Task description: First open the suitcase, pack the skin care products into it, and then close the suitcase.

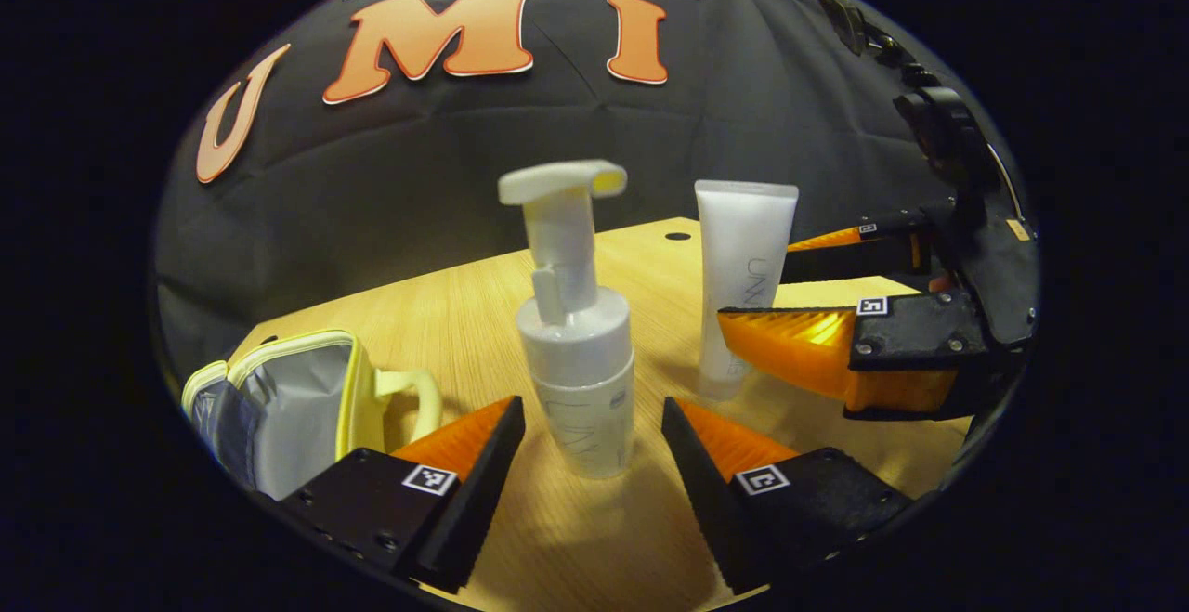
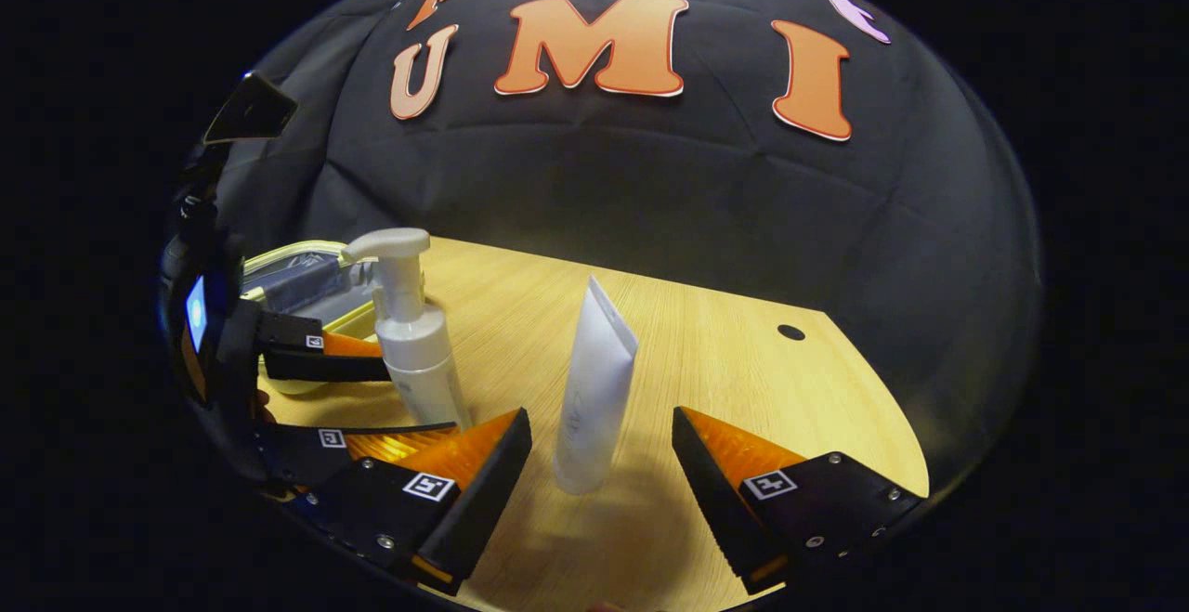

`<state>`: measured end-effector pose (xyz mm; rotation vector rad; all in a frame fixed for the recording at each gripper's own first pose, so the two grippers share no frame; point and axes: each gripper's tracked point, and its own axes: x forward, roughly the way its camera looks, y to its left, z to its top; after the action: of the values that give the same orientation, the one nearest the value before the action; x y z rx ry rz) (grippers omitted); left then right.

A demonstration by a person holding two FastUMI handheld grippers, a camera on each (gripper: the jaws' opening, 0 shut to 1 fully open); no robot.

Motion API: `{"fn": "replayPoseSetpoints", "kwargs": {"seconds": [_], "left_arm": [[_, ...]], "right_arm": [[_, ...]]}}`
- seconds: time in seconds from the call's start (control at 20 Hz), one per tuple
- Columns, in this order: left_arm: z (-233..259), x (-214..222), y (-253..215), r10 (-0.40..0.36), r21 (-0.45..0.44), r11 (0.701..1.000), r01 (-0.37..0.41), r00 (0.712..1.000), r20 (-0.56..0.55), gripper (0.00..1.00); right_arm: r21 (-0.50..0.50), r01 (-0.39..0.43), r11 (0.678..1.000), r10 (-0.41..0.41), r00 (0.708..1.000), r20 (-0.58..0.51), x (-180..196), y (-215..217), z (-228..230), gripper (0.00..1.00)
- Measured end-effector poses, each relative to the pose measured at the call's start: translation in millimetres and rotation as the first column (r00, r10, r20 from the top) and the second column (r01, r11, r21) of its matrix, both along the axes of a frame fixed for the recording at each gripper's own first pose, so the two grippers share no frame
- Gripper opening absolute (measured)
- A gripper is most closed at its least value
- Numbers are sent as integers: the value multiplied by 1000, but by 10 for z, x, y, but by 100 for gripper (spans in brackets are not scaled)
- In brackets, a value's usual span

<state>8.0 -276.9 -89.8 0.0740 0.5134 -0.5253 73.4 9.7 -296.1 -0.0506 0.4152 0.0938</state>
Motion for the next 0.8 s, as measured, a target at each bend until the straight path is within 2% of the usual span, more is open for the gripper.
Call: {"fn": "replayPoseSetpoints", "kwargs": {"seconds": [0.05,0.1,0.15,0.25,0.45,0.55,0.6,0.8], "left_arm": [[-15,42,-12,4,2,1000,-4,1000,-8,83],[-32,49,-9,10,3,1000,-10,1000,-14,79],[-48,92,-44,6,-11,1000,-6,1000,-20,68],[-55,106,-32,13,-32,999,-15,999,-46,60],[131,94,19,43,-49,998,-46,998,-49,57],[304,113,93,68,-59,996,-70,997,-35,58],[371,120,125,79,-70,994,-81,996,-33,57],[671,220,315,126,-80,989,-125,992,-4,57]], "right_arm": [[0,-3,1000,3,1000,-1,29,3,-20,97],[0,-12,1000,12,1000,-5,48,20,-42,97],[1,-18,1000,18,1000,-10,62,36,-65,97],[7,-31,999,31,999,-20,89,58,-111,97],[21,-54,998,55,998,-44,122,124,-199,90],[33,-62,998,64,997,-54,142,155,-232,80],[44,-68,997,70,996,-59,153,177,-247,70],[54,-53,997,57,996,-64,186,170,-221,48]]}}
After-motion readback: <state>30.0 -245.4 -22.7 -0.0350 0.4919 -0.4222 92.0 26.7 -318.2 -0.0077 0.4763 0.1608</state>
